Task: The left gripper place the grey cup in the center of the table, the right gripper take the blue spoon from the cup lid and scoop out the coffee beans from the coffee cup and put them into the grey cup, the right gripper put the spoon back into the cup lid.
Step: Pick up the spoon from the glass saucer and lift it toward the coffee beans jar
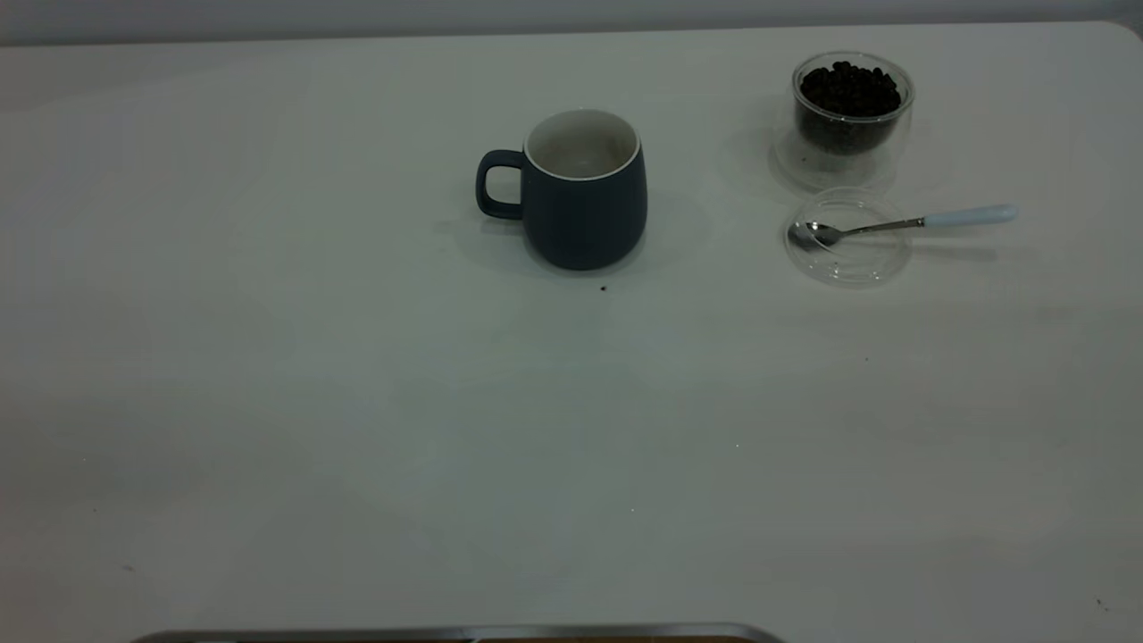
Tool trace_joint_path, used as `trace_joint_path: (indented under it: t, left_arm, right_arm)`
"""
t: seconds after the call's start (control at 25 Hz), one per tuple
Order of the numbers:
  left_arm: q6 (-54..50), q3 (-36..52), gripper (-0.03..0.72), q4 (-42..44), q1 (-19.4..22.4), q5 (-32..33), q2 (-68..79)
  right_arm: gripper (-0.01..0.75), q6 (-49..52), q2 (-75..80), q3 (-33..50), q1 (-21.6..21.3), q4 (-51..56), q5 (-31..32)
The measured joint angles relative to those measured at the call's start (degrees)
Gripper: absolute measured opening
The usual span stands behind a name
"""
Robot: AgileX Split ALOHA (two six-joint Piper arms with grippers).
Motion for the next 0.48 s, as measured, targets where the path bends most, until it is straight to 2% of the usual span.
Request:
trace_joint_path:
  t: [0.12, 0.36, 0.48]
  left_arm:
    - [0.02, 0.0, 0.338, 0.0, 2.4, 0.0, -2.4]
    - [0.02, 0.0, 0.338, 0.0, 14.12, 0.08, -5.49]
    - [0.02, 0.0, 0.338, 0.0, 16.57, 0.27, -10.28]
  right_arm:
    - [0.478, 0.0, 0.0, 0.0, 0.0, 0.0, 0.0]
    - [0.478, 0.0, 0.0, 0.0, 0.0, 0.0, 0.0]
    - [0.478, 0.0, 0.0, 0.0, 0.0, 0.0, 0.0]
